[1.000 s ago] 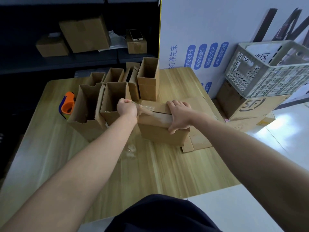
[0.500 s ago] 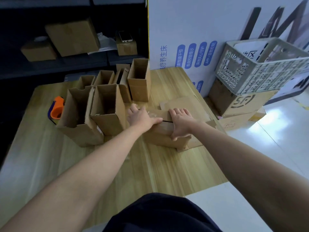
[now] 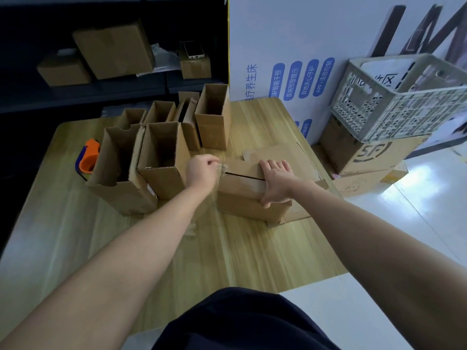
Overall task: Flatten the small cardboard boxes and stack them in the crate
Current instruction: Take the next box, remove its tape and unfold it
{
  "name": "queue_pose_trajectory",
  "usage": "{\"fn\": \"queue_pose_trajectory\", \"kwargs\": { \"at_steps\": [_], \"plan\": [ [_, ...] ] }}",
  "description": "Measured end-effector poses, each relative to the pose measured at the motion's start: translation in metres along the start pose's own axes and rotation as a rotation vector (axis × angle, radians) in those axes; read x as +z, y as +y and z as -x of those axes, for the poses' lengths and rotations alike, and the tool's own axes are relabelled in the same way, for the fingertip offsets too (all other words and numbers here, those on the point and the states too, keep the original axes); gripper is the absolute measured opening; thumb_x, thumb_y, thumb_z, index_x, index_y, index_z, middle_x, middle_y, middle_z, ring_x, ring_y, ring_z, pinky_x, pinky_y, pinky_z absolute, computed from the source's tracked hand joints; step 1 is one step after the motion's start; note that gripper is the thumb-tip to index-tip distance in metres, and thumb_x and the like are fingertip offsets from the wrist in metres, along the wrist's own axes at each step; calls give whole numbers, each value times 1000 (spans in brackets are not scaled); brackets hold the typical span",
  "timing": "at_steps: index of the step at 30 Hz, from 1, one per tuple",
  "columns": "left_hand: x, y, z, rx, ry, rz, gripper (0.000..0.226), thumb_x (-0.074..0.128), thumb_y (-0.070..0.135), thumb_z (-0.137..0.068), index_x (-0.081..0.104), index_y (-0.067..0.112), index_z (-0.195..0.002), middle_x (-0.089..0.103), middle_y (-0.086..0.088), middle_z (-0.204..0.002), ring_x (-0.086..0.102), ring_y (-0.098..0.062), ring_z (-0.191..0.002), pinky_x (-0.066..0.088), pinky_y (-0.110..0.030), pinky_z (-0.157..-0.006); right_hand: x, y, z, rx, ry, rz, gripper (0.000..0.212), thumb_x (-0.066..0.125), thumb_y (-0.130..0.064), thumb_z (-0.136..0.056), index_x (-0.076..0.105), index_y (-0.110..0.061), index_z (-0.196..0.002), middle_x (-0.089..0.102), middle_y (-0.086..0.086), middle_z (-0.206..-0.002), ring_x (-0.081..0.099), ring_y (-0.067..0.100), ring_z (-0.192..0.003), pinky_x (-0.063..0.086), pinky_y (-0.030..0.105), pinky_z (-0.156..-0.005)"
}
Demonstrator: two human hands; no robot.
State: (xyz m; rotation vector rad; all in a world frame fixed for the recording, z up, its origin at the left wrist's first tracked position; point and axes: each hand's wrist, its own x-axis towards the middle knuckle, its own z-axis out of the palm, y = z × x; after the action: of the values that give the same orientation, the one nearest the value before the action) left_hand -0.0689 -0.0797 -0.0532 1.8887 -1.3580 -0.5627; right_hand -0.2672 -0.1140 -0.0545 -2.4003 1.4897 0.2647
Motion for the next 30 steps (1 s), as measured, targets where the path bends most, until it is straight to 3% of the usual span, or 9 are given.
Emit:
{"fn": "queue_pose_trajectory", "kwargs": {
  "at_steps": [3,8,11,13,15,18,22,30],
  "plan": [
    [-9,-12,-10,-237,58,244,16,59,10,-91,73,16,-97,68,-1,-102,63,-19,-96,54,-38,-90,-1,2,1,-2,-9,1,118,80,-45,-55,10,-16,-147,31,7,-141,25,27,-133,-1,45,-117],
    [-7,-7,-11,-252,-68,454,19,61,11,-90,71,26,-94,68,5,-99,65,-17,-98,56,-31,-85,-5,-21,-9,8,-29,32,131,78,-54,-58,-9,-21,-150,18,5,-152,11,27,-143,-7,56,-114],
    [-3,-7,-11,-276,-87,529,32,61,10,-90,61,26,-118,59,4,-115,62,-17,-99,57,-30,-81,-5,-32,-12,-18,13,23,132,79,-55,-58,-8,-17,-151,21,7,-151,18,28,-140,0,54,-116],
    [-7,-11,-14,-361,-20,533,29,60,10,-90,57,18,-119,57,-1,-113,62,-14,-90,56,-25,-70,-4,-32,-11,-44,45,31,130,79,-53,-57,-2,-15,-151,25,7,-147,24,28,-136,7,52,-117],
    [-15,-20,-16,-462,75,549,9,58,9,-92,63,14,-98,63,-4,-101,62,-14,-86,52,-21,-64,-9,-25,-9,-68,58,16,126,80,-52,-56,4,-16,-150,28,7,-144,28,28,-133,13,51,-116],
    [-23,-33,-18,-523,159,553,15,59,8,-91,64,18,-81,62,4,-86,59,-12,-84,50,-25,-74,-25,-10,-7,-78,64,-46,125,81,-49,-55,6,-16,-150,28,7,-144,30,27,-131,20,45,-115],
    [-26,-28,-21,-536,213,577,18,60,9,-90,65,21,-78,61,8,-82,53,-3,-75,38,-17,-60,-47,-7,-11,-86,112,-58,123,81,-47,-54,9,-19,-149,32,6,-138,34,25,-125,28,45,-111],
    [-40,-36,-22,-578,451,659,25,50,10,-93,60,27,-77,61,7,-85,57,-6,-78,44,-17,-60,-62,-15,-14,-138,115,-81,124,85,-38,-55,7,-21,-149,27,3,-138,35,22,-123,37,35,-100]
  ]
}}
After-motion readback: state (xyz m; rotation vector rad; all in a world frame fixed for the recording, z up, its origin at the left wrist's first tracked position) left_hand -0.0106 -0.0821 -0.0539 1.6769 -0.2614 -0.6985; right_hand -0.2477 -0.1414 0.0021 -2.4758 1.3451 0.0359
